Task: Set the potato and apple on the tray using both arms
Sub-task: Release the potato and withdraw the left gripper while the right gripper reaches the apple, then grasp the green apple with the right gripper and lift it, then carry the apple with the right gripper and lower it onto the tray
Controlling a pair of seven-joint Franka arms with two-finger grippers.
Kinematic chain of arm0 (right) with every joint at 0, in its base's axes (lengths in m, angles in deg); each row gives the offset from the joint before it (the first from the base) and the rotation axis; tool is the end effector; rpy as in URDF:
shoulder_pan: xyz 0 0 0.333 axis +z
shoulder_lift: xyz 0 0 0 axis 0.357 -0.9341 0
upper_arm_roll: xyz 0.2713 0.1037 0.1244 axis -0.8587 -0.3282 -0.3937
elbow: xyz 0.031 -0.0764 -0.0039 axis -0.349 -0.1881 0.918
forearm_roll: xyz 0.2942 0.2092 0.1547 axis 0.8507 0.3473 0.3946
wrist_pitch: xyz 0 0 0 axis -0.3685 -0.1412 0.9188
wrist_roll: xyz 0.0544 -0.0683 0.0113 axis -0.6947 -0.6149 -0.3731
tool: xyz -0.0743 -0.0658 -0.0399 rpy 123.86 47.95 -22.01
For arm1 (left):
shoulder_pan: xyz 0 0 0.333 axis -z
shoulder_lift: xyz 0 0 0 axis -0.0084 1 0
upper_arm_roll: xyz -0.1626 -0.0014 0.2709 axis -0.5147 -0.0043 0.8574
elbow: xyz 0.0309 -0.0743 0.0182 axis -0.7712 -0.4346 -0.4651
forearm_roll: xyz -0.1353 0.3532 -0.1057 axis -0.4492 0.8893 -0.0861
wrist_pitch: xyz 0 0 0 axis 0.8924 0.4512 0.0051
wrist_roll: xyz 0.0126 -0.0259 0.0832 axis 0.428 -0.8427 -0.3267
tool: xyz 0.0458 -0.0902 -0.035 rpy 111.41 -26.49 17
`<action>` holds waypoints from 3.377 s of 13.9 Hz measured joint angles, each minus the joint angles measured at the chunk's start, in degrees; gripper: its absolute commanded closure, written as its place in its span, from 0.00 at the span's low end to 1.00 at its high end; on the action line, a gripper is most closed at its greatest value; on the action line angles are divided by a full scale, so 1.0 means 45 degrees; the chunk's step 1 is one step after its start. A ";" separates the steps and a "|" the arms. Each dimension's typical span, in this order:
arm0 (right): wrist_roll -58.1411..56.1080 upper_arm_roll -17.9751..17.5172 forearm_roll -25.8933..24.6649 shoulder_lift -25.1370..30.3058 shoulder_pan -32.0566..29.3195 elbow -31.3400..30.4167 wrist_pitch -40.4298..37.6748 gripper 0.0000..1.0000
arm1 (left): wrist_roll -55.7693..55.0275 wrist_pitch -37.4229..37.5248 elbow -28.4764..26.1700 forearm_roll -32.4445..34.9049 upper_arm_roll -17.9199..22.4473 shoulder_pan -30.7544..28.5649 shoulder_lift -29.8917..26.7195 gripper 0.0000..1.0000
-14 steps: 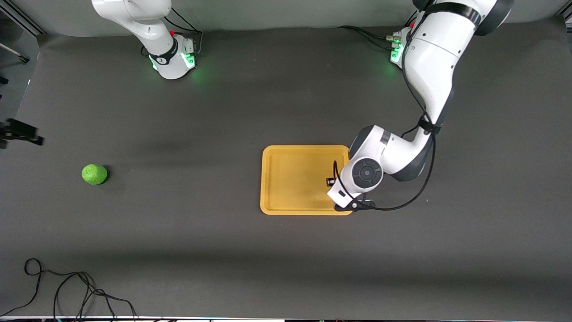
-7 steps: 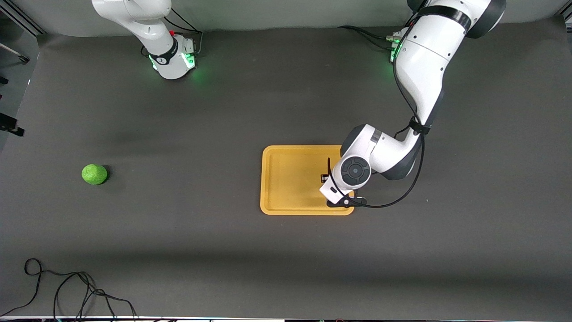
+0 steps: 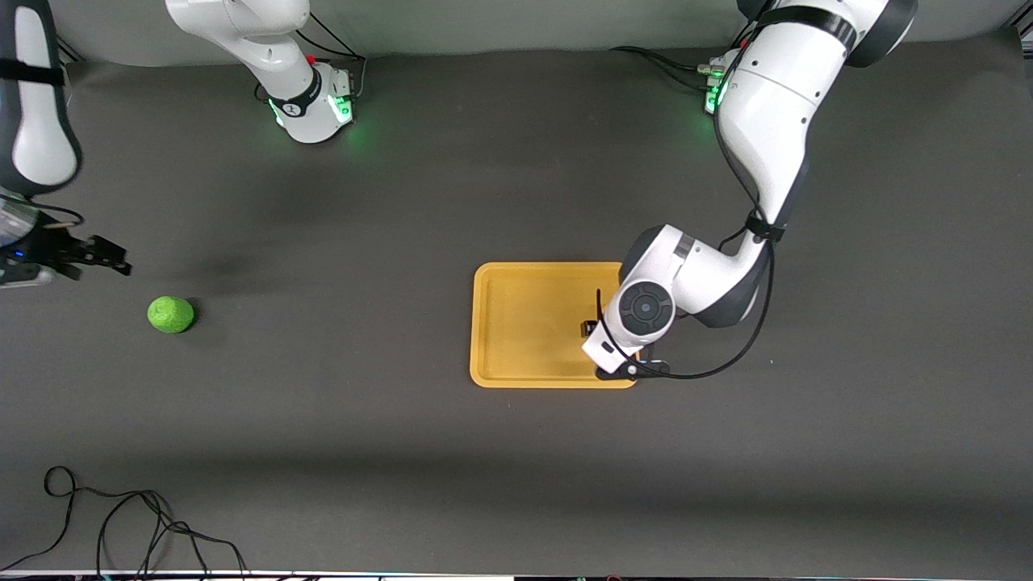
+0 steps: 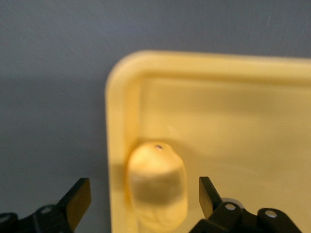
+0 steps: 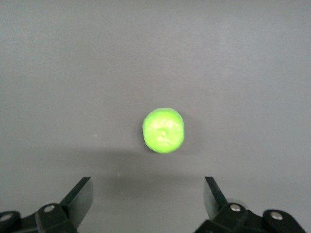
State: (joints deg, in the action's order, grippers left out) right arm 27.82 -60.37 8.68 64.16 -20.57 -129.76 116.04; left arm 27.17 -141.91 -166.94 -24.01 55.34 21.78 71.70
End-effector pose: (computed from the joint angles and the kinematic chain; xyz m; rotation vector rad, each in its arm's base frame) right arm 0.4788 -0.2346 0.3538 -3.1179 -0.0848 -0.1122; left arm 0.6112 -0.3374 0.2423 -3.1019 -0.1163 0.2308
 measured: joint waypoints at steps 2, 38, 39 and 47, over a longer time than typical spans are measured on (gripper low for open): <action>-0.1071 -0.0002 0.1223 -0.0961 0.0001 -0.0045 0.0914 0.00 | 0.0117 0.0706 0.0215 0.0069 0.0033 -0.0616 -0.0807 0.01; 0.8247 -0.0307 -0.0036 -0.2879 0.7520 1.0726 -0.8072 0.59 | 0.8981 0.2205 -0.3006 -0.0503 0.0482 -0.7273 -0.8591 0.00; 0.9703 -0.0331 -0.0036 -0.3098 0.8452 1.0997 -0.8079 0.59 | 0.8981 0.2206 -0.3006 -0.0504 0.0484 -0.7244 -0.8590 0.00; 1.7503 -0.0710 0.1600 -0.7609 1.2933 1.4753 -0.7642 0.59 | 0.8899 0.2442 -0.2740 -0.0729 0.0811 -0.6400 -0.8742 0.00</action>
State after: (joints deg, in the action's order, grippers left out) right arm 106.59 -63.57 15.88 29.92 37.63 -63.37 81.65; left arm 67.21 -130.92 -179.27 -27.29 58.99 -7.01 32.37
